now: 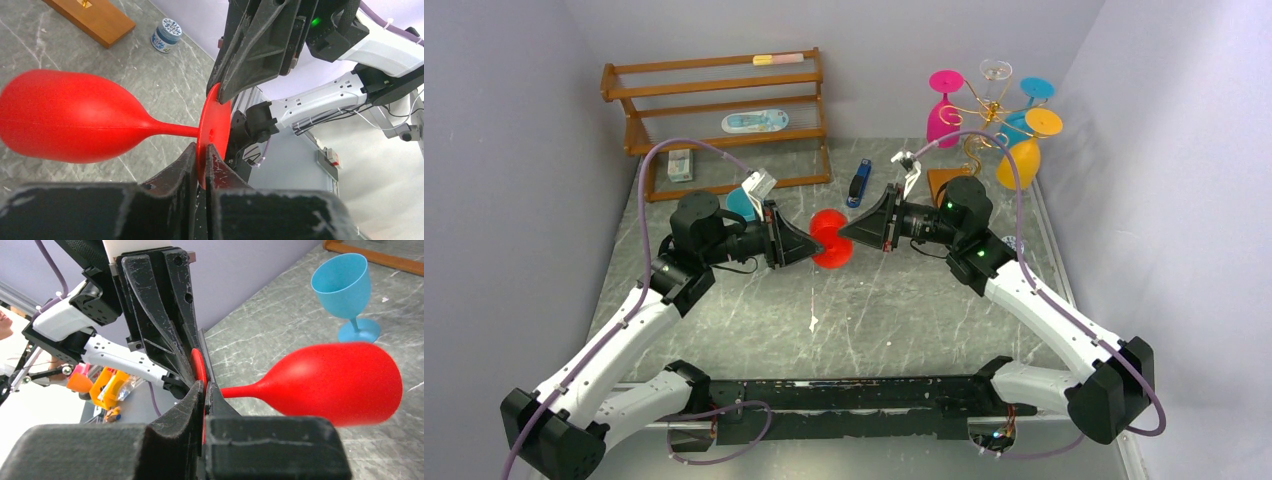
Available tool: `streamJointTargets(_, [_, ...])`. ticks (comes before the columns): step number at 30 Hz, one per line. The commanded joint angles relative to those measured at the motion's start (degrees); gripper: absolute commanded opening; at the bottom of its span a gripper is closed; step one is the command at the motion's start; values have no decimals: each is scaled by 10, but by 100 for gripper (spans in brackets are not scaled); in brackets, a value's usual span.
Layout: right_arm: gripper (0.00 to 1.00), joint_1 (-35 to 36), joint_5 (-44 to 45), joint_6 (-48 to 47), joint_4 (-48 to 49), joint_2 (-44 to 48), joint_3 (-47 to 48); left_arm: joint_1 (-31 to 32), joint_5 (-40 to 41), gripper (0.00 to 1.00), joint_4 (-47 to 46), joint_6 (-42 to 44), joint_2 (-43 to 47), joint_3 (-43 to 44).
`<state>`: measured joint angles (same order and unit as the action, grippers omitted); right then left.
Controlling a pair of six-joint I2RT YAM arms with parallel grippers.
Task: Take the wine glass off the wine glass rack
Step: Place the wine glass at the center of the board.
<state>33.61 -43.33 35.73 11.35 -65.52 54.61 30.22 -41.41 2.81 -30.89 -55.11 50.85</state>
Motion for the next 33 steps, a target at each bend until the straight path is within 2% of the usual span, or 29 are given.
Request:
streamJointTargets(1, [0, 3, -7, -6, 15, -2, -15, 4, 9, 7, -22, 6, 4, -1])
streamJointTargets(3, [1, 4, -11, -5, 16, -1, -17, 4, 10, 5, -18, 9, 5, -1])
streamJointTargets(14, [46, 3, -6, 11, 50, 21, -49, 4, 16, 5, -8, 21, 20, 0])
streamJointTargets(18, [54, 5, -29, 34, 91, 33, -83, 4, 9, 5, -21, 20, 25, -1])
streamJointTargets(25, [54, 31, -35, 79, 166, 34, -115, 3, -1, 5, -24, 18, 23, -1])
streamJointTargets(33, [31, 41, -13, 142, 265, 12, -138, 4, -4, 5, -24, 17, 28, -2])
